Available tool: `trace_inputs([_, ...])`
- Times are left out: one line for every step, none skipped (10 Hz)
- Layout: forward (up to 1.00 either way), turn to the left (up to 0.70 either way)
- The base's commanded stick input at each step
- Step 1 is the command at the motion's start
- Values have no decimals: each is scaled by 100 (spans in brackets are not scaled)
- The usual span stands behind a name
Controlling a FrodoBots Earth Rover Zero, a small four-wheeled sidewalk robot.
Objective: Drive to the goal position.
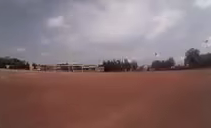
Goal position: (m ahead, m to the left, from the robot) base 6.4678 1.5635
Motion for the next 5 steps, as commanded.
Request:
trace_inputs([70,0])
trace_inputs([70,0])
trace_inputs([70,0])
trace_inputs([70,0])
trace_inputs([70,0])
